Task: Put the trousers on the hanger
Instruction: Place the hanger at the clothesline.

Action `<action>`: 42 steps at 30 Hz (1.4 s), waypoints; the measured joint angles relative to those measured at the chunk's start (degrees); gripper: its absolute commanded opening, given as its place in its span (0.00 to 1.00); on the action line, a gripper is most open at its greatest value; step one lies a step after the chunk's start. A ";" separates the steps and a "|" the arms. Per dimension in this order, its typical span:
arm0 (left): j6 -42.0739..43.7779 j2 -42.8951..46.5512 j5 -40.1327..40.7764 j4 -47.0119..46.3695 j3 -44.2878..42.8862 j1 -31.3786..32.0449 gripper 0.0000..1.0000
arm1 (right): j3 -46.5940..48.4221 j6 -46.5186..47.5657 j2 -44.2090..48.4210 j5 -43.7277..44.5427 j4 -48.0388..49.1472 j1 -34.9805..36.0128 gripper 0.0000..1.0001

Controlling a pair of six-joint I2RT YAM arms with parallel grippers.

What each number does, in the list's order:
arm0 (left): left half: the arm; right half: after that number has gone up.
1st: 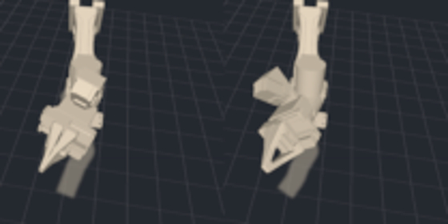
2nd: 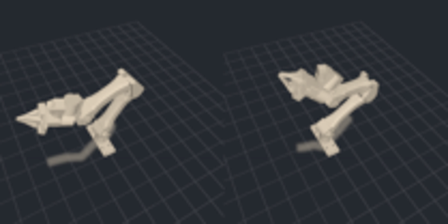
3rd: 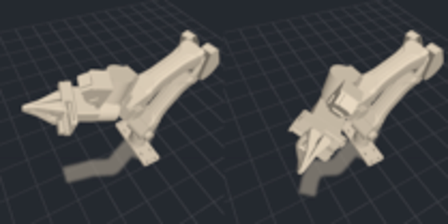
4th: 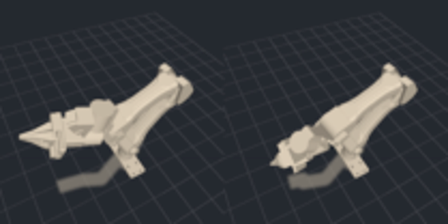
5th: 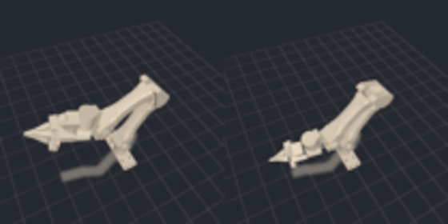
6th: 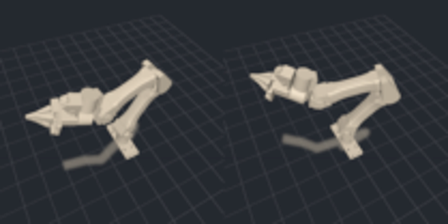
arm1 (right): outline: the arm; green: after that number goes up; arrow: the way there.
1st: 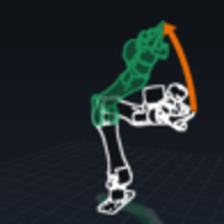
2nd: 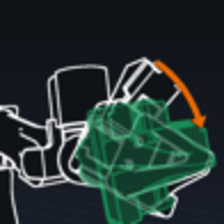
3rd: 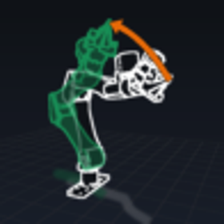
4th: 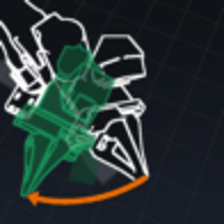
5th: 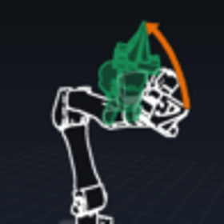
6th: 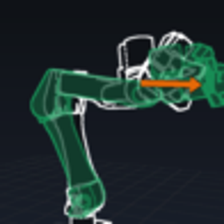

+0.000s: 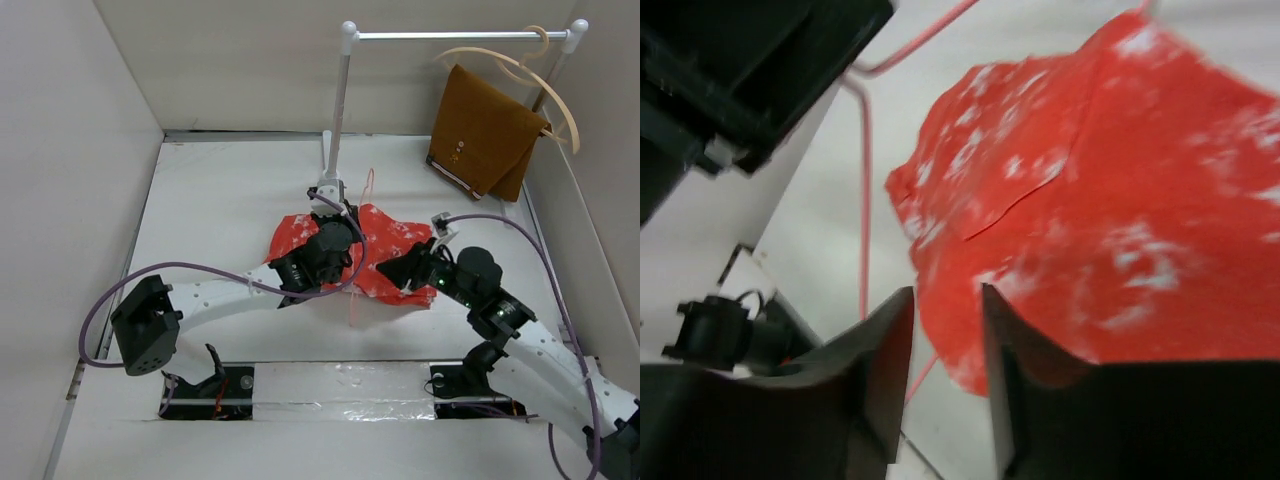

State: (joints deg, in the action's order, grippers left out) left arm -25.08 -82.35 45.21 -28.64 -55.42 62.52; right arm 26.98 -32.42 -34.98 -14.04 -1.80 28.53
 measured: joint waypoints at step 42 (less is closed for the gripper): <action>4.61 1.55 -13.46 13.14 -24.57 0.00 0.58 | 9.44 -16.63 -21.79 3.91 17.66 15.39 0.00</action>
State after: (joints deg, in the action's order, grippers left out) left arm -20.47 -80.79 31.75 -15.51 -79.99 62.52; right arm 36.42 -49.06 -56.77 -10.13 15.86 43.92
